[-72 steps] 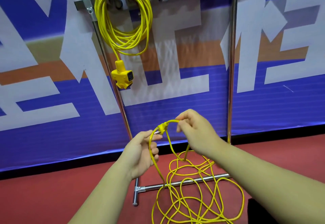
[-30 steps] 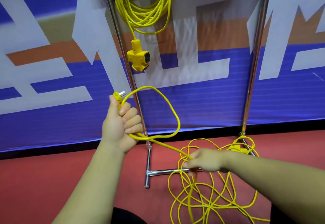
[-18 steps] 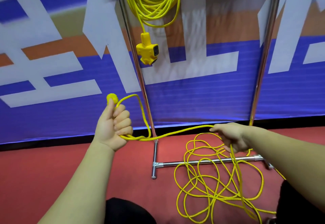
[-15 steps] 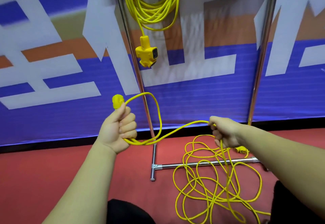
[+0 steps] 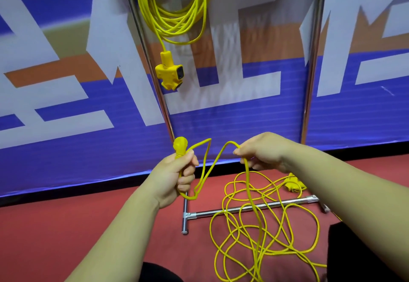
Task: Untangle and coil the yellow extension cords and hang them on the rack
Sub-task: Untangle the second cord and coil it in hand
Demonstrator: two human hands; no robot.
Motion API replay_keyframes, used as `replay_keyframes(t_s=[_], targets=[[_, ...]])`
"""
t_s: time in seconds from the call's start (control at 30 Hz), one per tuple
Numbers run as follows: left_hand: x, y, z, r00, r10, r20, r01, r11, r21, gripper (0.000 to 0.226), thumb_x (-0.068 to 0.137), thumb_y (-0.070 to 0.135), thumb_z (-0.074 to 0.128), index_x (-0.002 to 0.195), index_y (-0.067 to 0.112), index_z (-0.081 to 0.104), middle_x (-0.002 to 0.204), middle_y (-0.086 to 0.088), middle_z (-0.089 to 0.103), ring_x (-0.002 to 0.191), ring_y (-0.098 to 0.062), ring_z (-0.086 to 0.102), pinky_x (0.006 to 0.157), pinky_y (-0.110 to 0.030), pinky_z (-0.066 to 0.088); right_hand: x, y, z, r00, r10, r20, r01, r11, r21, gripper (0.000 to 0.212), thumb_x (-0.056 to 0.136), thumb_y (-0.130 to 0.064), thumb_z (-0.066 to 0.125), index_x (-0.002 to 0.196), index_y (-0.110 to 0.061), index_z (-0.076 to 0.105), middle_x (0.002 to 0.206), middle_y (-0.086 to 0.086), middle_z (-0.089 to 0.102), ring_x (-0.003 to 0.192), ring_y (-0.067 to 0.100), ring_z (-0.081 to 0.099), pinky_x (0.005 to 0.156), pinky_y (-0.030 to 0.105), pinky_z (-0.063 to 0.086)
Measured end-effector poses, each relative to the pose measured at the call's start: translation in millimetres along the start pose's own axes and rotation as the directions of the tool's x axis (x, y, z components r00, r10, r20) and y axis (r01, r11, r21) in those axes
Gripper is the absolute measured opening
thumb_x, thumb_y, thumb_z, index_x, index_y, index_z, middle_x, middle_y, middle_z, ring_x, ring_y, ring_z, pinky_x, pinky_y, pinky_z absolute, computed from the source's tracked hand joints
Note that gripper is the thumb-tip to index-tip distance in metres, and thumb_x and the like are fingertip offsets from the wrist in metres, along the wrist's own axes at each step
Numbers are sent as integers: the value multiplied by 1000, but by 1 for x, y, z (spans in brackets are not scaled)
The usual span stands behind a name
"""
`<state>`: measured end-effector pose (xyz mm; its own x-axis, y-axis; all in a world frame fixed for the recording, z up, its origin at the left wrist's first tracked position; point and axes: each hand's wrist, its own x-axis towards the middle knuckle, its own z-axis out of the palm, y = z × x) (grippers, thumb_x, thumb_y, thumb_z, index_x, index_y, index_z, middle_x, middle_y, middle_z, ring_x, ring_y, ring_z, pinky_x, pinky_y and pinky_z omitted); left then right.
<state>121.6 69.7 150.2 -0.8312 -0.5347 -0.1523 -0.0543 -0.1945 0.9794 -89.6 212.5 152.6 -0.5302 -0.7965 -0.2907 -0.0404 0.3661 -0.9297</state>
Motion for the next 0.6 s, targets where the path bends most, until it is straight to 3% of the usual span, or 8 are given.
replay_keyframes(t_s=[0.1,0.2,0.27,0.37,0.43,0.5,0.6], targets=[[6,-6,12,1000,8,-9,-8,997,82,26,97,32,55,84,10,59,63,-1,39,47,-9,28,43,-21,24,-2,-4,-2,999,11,-45,-7,995,105,12,86,-18,77,90,-11,68,64,5,68,50,10,62,46,19,51],[12,-12,28,997,30,-76,-17,987,161,27,102,29,53,88,8,63,69,-5,54,53,-14,49,50,-27,46,0,-7,-3,995,13,-101,15,961,275,26,85,-14,78,104,-17,61,64,3,70,53,12,67,48,21,54],[16,-17,38,994,35,-99,-19,987,157,27,102,30,53,93,7,66,79,-9,67,68,-19,67,69,-37,59,1,-9,-2,991,3,-133,44,936,350,26,85,-15,77,106,-17,62,64,3,70,55,11,68,49,21,55],[20,-20,51,995,30,-94,-17,990,140,28,104,30,51,102,7,67,98,-16,75,91,-32,74,87,-48,58,2,-11,0,991,15,-133,48,886,461,13,88,-16,75,95,-11,66,66,3,69,55,7,69,49,19,55],[21,-19,58,998,-2,-66,9,994,112,27,105,31,49,108,8,64,100,-19,75,88,-34,75,84,-47,59,3,-10,-1,991,39,-131,37,845,534,11,89,-15,74,90,-9,65,73,6,70,58,7,70,49,17,54],[20,-17,63,998,-34,-54,38,996,86,27,105,33,48,108,10,63,87,-15,75,70,-28,73,73,-43,60,5,-10,-3,990,55,-127,29,815,578,11,90,-14,72,87,-7,65,73,7,70,60,8,71,50,17,54],[21,-15,66,996,-44,-75,50,995,83,31,104,37,50,106,10,65,66,-6,59,47,-14,50,49,-28,48,6,-9,-4,995,12,-99,49,805,591,9,95,-11,65,97,-2,66,80,11,71,64,11,73,53,18,55]])
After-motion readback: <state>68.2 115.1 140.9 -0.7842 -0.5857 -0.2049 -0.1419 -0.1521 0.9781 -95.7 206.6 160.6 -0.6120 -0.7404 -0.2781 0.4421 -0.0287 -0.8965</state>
